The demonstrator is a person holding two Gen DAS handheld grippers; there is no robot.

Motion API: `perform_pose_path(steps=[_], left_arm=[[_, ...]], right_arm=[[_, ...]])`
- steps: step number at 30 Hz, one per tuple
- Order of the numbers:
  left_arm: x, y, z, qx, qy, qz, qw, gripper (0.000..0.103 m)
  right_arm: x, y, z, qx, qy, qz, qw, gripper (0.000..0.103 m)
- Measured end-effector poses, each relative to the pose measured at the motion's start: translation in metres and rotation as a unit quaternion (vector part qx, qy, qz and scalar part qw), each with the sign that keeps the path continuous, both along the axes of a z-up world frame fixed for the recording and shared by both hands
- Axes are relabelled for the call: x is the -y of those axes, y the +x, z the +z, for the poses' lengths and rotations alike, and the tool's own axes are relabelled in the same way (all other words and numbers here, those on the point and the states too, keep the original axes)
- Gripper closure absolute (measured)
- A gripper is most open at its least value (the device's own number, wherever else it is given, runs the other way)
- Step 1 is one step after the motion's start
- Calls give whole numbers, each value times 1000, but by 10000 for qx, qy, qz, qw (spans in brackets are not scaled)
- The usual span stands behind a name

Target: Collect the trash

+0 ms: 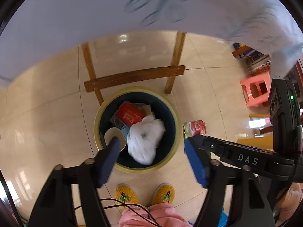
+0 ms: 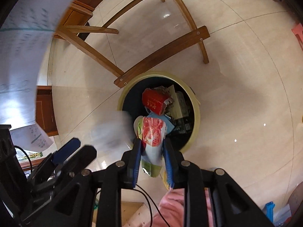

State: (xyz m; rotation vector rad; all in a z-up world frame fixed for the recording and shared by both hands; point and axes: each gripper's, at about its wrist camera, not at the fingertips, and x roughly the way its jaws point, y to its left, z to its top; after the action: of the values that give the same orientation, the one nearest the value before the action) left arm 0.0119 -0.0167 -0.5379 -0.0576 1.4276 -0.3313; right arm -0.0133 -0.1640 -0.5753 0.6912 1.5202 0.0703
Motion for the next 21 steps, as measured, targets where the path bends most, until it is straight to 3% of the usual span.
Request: perform_pose_path(steps=[5, 13, 21], left_arm=[[-18, 3, -12, 29, 94, 203, 9997, 22], [-39, -1, 15, 315, 182, 327, 9988, 17], [-49, -2, 62, 599, 94, 588, 9964, 17]], right_arm=[[-7, 8, -11, -10, -75, 6, 10000, 71], [-14, 11, 5, 216, -120, 48, 9997, 38], [-18, 0, 51, 602, -462, 348, 9965, 34]])
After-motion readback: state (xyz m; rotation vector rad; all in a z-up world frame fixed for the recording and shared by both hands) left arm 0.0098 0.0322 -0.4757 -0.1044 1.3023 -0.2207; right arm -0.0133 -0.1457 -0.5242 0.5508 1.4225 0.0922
